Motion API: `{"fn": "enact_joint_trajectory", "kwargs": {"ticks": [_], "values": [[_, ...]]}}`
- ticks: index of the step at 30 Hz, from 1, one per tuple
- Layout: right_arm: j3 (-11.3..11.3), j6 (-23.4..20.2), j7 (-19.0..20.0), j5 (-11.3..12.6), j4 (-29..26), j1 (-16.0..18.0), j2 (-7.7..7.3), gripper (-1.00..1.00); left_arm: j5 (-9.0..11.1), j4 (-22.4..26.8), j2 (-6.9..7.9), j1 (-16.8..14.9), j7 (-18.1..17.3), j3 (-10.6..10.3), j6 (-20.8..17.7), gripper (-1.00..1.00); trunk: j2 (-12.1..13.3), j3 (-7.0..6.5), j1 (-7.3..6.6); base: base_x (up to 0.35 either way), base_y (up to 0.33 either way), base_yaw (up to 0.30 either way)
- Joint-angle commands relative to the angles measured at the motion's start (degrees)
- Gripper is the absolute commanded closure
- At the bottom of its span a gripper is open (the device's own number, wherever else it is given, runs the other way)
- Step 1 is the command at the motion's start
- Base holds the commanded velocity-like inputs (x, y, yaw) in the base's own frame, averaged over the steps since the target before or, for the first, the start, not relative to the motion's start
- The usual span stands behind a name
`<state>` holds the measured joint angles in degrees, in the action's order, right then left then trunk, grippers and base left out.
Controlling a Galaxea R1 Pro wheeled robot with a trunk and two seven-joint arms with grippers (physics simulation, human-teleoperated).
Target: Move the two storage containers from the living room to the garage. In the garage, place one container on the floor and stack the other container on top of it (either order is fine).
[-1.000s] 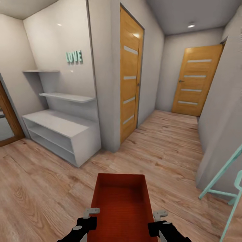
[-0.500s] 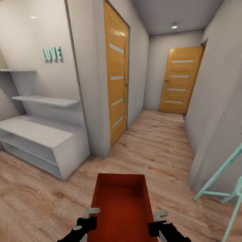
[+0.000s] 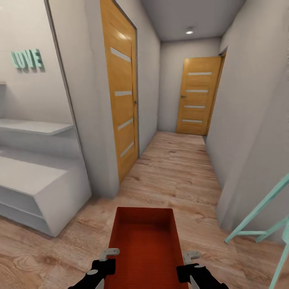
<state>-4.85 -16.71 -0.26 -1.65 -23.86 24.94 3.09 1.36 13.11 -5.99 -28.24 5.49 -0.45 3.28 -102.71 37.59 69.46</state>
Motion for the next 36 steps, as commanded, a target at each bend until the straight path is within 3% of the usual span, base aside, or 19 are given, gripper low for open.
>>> {"fn": "enact_joint_trajectory", "kwargs": {"ticks": [1,20,36], "values": [[-1.4,-0.3,4.0,1.0,0.0,0.0,-0.1,1.0,0.3,0.0,1.24,-0.1,-1.8,-1.6,0.1,1.0,0.0,0.05,0.03,0.337,0.081,-0.245],[-1.4,-0.3,4.0,1.0,0.0,0.0,-0.1,1.0,0.3,0.0,1.24,-0.1,-1.7,-1.6,0.1,1.0,0.0,0.05,0.03,0.338,0.024,-0.235],[-1.4,-0.3,4.0,1.0,0.0,0.0,-0.1,1.0,0.2,0.0,1.24,-0.1,-1.7,-1.6,0.1,1.0,0.0,0.05,0.03,0.338,0.0,-0.138]]}}
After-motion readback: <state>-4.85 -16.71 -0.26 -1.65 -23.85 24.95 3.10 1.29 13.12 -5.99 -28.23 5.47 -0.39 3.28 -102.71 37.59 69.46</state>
